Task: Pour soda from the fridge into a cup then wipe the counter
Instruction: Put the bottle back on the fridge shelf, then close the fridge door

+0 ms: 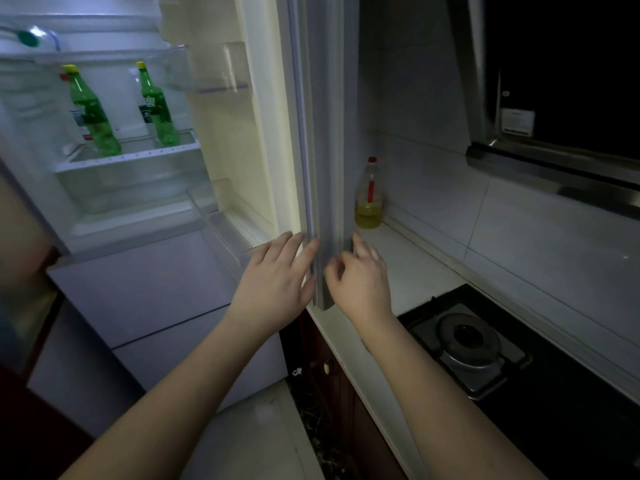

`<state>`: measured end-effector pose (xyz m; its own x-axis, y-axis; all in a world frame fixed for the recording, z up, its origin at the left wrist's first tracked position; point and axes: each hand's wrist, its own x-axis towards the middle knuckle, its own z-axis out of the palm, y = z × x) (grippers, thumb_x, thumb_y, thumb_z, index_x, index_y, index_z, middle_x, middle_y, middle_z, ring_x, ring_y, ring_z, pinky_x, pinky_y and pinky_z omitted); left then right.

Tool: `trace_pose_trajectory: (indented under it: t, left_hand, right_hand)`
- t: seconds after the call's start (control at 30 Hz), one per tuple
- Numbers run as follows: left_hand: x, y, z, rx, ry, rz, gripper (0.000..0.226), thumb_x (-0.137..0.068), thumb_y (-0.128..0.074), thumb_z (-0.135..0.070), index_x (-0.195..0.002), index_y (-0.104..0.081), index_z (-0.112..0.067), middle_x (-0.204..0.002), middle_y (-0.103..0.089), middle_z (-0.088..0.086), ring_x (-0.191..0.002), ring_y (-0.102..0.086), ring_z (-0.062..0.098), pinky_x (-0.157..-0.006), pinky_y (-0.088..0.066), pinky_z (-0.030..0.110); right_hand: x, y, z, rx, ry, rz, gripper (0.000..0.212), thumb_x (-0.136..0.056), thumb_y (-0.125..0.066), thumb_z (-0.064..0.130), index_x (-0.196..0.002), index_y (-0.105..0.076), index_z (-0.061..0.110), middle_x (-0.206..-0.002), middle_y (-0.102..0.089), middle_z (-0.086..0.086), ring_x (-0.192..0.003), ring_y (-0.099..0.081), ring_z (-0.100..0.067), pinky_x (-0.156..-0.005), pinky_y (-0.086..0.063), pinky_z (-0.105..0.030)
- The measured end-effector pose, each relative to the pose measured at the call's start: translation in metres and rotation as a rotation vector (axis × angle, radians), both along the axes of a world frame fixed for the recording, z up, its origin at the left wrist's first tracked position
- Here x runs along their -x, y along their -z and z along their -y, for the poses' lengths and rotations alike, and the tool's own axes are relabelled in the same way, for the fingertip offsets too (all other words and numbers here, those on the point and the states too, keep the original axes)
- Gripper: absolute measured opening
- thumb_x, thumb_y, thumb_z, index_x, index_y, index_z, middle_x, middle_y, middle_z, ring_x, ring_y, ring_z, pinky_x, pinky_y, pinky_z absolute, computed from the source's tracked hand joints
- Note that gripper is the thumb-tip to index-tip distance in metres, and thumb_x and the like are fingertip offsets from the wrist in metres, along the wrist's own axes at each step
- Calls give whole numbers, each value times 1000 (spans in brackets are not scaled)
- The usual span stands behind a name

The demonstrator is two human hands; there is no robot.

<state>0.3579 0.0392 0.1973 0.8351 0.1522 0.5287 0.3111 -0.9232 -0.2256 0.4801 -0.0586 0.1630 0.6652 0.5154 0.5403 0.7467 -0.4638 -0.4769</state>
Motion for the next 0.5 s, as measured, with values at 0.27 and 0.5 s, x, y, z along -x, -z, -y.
trace_pose_trajectory:
  t: [0.27, 0.5]
  left_hand:
    - [35, -2, -2, -67, 7, 221, 40, -93, -50, -25, -128, -60, -8, -125, -58, 20, -113, -55, 36, -88, -47, 46]
    - [79, 2, -21, -135, -71, 228, 37, -99, -47, -29, -130, -60, -12, -144, -50, 17, -135, -44, 34, -102, -40, 46]
  right_hand:
    - [19, 1, -13, -261, -281, 176, 35, -95, -44, 26, -93, -73, 7, -98, -71, -5, -97, -61, -21, -82, -51, -39]
    - [56, -7, -54, -266, -499, 193, 31, -93, -43, 21, -89, -70, 6, -87, -69, -6, -91, -59, -22, -76, -50, -38]
